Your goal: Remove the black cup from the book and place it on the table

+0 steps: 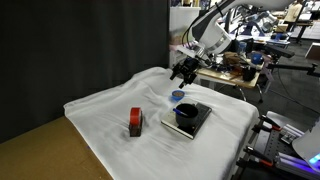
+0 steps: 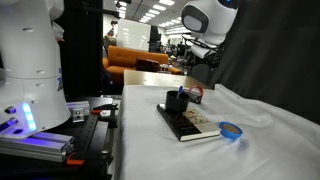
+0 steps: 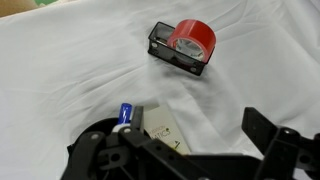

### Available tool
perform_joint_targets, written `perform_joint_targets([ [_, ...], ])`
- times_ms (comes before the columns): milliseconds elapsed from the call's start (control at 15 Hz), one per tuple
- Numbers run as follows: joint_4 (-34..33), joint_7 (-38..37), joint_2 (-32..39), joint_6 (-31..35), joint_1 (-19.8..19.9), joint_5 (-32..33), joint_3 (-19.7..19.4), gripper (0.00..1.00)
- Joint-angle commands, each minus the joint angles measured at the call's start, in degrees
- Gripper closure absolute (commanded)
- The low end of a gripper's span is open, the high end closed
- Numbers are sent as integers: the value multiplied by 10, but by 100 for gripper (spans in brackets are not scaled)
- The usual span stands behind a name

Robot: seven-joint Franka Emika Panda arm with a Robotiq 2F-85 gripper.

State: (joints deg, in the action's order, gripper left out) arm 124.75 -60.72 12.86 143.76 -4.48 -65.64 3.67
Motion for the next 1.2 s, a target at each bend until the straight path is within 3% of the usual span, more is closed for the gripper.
perform_joint_targets([
  [0, 0, -1, 0, -1, -3, 1, -4, 0],
  [200, 0, 0, 0, -1, -4, 1, -4, 0],
  [667, -15, 54, 2, -18, 0, -100, 10, 0],
  [1133, -15, 101, 1, -42, -2, -159, 9, 0],
])
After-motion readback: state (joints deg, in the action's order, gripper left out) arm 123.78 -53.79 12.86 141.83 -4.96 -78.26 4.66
